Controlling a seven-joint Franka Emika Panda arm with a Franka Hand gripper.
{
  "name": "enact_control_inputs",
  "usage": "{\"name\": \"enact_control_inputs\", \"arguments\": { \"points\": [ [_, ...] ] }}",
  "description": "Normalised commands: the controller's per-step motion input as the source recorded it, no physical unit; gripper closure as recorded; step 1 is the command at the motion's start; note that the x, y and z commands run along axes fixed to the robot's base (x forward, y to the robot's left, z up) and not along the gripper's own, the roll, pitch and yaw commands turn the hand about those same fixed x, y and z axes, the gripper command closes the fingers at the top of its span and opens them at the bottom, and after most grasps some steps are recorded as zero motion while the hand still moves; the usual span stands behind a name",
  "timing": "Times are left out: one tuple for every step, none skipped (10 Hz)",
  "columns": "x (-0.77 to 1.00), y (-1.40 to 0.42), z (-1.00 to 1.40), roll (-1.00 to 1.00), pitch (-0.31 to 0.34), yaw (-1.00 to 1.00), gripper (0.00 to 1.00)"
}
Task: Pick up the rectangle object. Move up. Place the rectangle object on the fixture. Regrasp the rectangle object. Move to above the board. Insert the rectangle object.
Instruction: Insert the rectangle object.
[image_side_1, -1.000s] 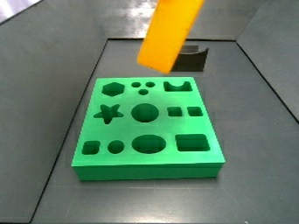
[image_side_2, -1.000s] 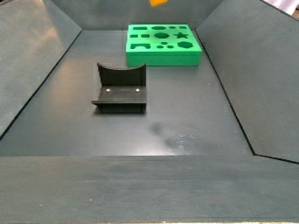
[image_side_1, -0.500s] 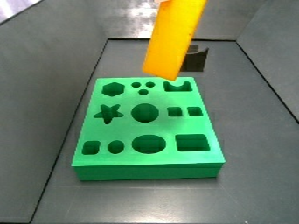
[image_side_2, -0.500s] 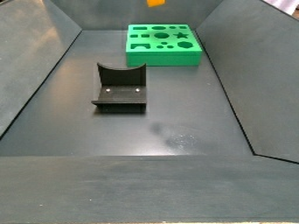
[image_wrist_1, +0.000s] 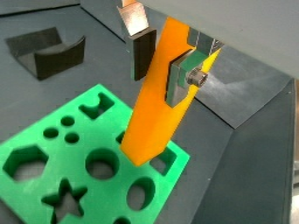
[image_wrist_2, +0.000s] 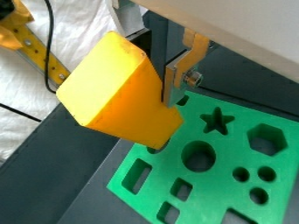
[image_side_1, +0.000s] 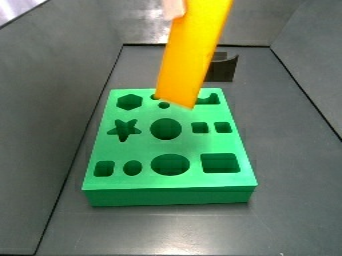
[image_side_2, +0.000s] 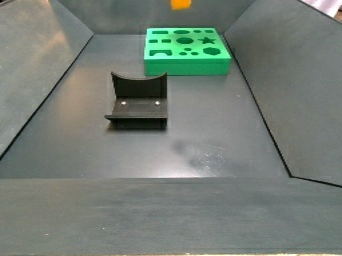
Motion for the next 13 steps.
{"name": "enact_control_inputs", "arguments": {
  "points": [
    [-0.09,0.00,-0.29,0.24,-0.251,0.87,1.00],
    [-0.07,0.00,-0.30,0.17,-0.269,0.89,1.00],
    [-0.01,0.00,-0.19,0.00,-0.384,0.89,1.00],
    [0.00,-0.07,-0.10,-0.01,-0.473,0.84,1.00],
    [0.00,-0.20,-0.06,0.00,-0.500,0.75,1.00],
    [0.00,-0.37,0.00,0.05,-0.500,0.61,1.00],
    [-0.03,-0.55,0.00,0.12,-0.500,0.48,1.00],
    [-0.03,-0.57,0.00,0.10,-0.500,0.44,1.00],
    [-0.01,-0.57,0.00,0.06,-0.500,0.42,1.00],
    [-0.43,-0.15,-0.23,0.01,-0.357,0.21,1.00],
    [-0.30,-0.29,-0.15,0.17,-0.407,0.06,1.00],
    [0.00,-0.34,0.08,0.26,-0.500,0.00,1.00],
    [0.00,-0.25,0.11,0.34,-0.500,0.00,1.00]
  ]
}}
